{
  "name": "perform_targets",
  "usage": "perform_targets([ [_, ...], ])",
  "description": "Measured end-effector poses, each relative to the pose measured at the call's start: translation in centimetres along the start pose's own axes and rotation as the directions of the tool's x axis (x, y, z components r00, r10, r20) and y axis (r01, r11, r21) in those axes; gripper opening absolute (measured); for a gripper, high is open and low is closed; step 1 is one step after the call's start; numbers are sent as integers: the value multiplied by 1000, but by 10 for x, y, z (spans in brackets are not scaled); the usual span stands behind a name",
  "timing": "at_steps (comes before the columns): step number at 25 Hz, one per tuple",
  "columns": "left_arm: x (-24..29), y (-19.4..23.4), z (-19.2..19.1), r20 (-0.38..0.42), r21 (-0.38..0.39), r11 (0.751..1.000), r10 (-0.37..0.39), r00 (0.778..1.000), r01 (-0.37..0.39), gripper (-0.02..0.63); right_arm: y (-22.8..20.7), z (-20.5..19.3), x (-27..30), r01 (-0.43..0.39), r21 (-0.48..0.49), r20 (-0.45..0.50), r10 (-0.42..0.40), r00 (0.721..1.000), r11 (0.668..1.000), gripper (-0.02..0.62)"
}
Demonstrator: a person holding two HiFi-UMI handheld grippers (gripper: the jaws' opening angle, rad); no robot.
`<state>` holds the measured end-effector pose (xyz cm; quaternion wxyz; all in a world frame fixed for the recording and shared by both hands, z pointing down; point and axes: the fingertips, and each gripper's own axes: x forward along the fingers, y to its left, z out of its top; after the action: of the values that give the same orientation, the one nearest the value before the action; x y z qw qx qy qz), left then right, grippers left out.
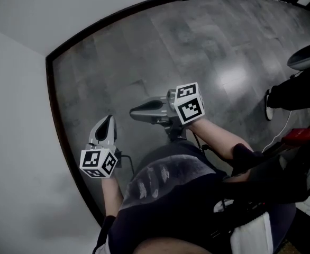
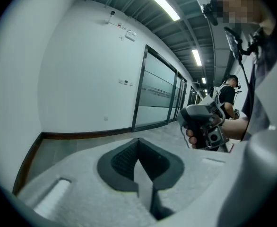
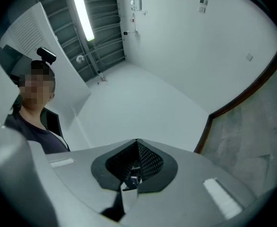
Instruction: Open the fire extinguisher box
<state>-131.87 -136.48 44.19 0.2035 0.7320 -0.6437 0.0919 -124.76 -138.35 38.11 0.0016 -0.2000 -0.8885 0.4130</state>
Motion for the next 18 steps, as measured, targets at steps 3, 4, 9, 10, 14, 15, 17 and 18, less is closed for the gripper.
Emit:
perform_targets([
  [3,1,1,-11,17,4,1000,-1,1000,1,2,-8,-10,0,8,-18,-13,-8,1000,1000,0],
  [4,1,2,-14,22,4,1000,1,1000,-1,2,-11,-12,-1,9,-21,-18,-9,1000,1000,0],
  [9,4,0,-24,18,-7,1000,7,1000,-7,2,-20,-18,-4,9,-15,-34,-10,999,1000,0],
  [10,3,1,-26,14,-11,1000,8,1000,-8,2,-19,-19,-3,3,-13,-36,-4,999,1000,0],
  [14,6,0,-27,10,-16,1000,-12,1000,12,2,-16,-18,-2,-14,5,-23,15,1000,1000,0],
  [15,7,-1,-25,14,-15,1000,-21,1000,21,2,-14,-16,-2,-16,5,-22,16,1000,1000,0],
  [17,8,-2,-21,20,-17,999,-33,999,33,2,-9,-14,0,-18,2,-23,18,1000,1000,0],
  [18,7,-1,-20,18,-20,999,-36,999,36,2,-6,-13,2,-17,3,-24,17,1000,1000,0],
])
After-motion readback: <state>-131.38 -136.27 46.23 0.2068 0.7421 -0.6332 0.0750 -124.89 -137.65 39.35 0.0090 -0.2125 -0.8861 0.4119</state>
